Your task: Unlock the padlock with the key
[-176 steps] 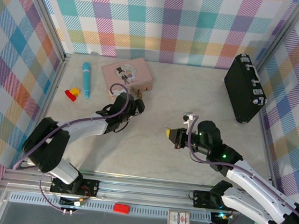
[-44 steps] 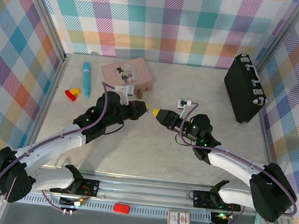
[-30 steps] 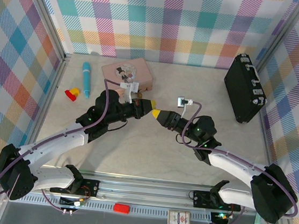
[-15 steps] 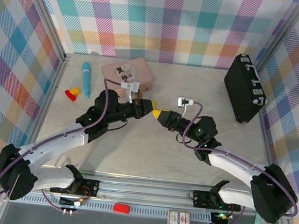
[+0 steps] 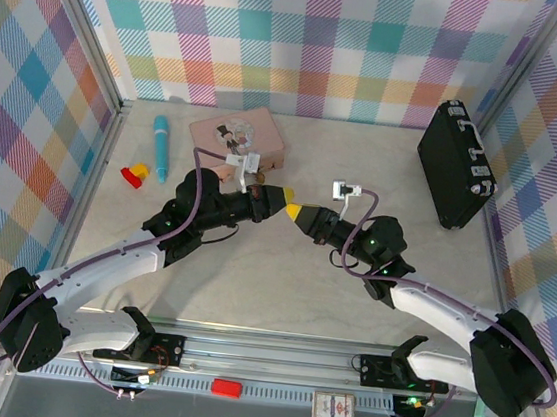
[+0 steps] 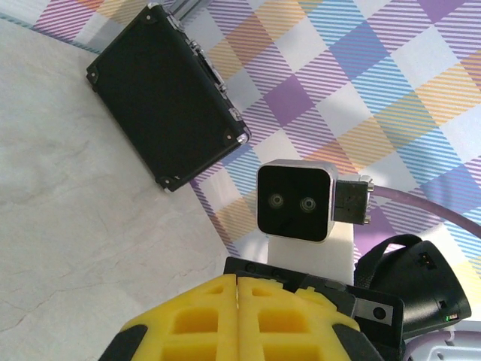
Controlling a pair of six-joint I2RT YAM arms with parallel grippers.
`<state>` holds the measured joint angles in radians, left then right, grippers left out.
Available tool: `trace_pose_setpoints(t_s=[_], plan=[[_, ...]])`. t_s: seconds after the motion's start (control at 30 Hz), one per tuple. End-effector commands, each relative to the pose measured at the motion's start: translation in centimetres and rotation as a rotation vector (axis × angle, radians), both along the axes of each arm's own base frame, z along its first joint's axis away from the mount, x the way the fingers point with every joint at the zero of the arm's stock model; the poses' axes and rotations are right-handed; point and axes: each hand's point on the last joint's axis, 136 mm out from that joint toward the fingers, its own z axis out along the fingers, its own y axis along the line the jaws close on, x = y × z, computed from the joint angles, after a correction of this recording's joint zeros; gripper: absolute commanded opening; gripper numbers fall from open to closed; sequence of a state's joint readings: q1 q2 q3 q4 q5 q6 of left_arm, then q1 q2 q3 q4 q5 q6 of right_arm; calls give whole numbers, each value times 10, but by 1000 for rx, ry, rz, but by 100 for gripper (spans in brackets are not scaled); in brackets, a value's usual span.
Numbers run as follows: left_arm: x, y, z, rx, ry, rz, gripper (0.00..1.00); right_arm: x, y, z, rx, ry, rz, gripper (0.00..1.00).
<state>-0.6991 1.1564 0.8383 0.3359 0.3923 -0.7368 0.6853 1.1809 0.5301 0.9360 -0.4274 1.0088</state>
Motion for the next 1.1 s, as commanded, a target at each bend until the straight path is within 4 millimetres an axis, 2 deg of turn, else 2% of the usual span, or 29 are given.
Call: trace_pose_setpoints(t_s=[0.0,0.37,0.63,0.7,0.9,1.07], plan=[[-7,-5,-10,11,11,-28,0,-2,-7,22,45,-69,-25,11],[-6,-5,-18,20,2,-14,0,5,-11,18,24,6,-62,0],[0,14,-13,26,-9,95,39,10,-13,-4,-106,46,-107,0],[1,22,-10,31,-16,131,45,9,-14,-14,-149,64,-108,0],[3,45,-3,46,-26,217,56,4,-21,-26,-243,27,-124,0],[8,65,-15,125,9,314,59,0,-28,-29,-305,-18,-141,0]])
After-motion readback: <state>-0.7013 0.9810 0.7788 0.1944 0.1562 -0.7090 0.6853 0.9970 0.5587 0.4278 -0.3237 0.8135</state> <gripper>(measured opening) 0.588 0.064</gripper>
